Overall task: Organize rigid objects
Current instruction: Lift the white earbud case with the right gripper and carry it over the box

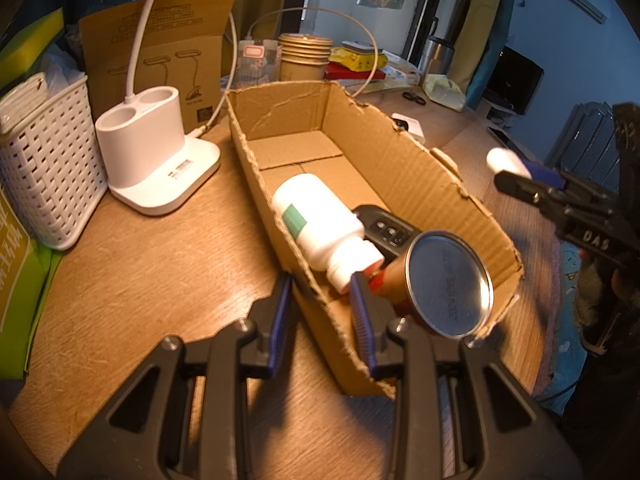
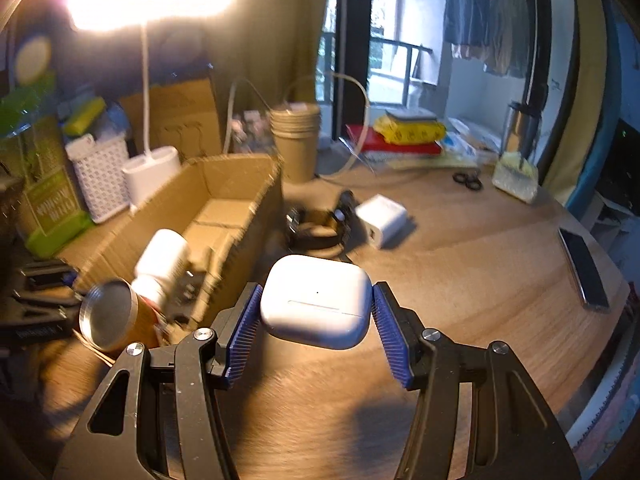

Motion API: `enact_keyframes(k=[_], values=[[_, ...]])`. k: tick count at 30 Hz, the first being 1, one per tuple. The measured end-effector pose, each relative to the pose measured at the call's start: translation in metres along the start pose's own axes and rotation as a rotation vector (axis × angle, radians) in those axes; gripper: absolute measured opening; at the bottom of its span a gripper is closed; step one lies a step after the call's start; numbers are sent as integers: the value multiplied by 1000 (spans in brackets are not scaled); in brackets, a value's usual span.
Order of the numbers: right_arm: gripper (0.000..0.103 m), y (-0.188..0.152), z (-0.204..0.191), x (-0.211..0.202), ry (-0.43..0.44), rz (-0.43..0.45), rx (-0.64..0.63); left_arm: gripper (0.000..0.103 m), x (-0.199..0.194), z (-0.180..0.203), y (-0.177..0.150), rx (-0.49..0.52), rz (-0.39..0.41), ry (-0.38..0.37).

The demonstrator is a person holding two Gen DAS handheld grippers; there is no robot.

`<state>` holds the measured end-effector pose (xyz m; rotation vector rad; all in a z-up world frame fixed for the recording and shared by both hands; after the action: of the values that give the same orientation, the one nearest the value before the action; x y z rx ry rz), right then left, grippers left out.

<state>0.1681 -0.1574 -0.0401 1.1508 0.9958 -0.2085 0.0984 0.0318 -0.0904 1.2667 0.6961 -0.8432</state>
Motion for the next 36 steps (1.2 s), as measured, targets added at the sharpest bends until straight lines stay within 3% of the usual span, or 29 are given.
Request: enact_keyframes(k=[19, 36], values=[[59, 36, -62, 5, 106, 60, -129, 32, 0, 1, -1, -1, 0, 0], [59, 44, -67, 36, 133, 15, -128, 32, 0, 1, -1, -1, 0, -1]])
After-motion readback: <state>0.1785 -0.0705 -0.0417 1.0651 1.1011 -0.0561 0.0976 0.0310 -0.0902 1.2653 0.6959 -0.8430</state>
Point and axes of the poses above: each gripper's, at about its wrist camera, not at the fingertips, and x roughly the way its jaws point, z to its right, y to its top, the point moved 2 cm from there along x, roughly the way its jaws point, and after that the axes turned 10 degrees about -z, right-handed, at the moved point
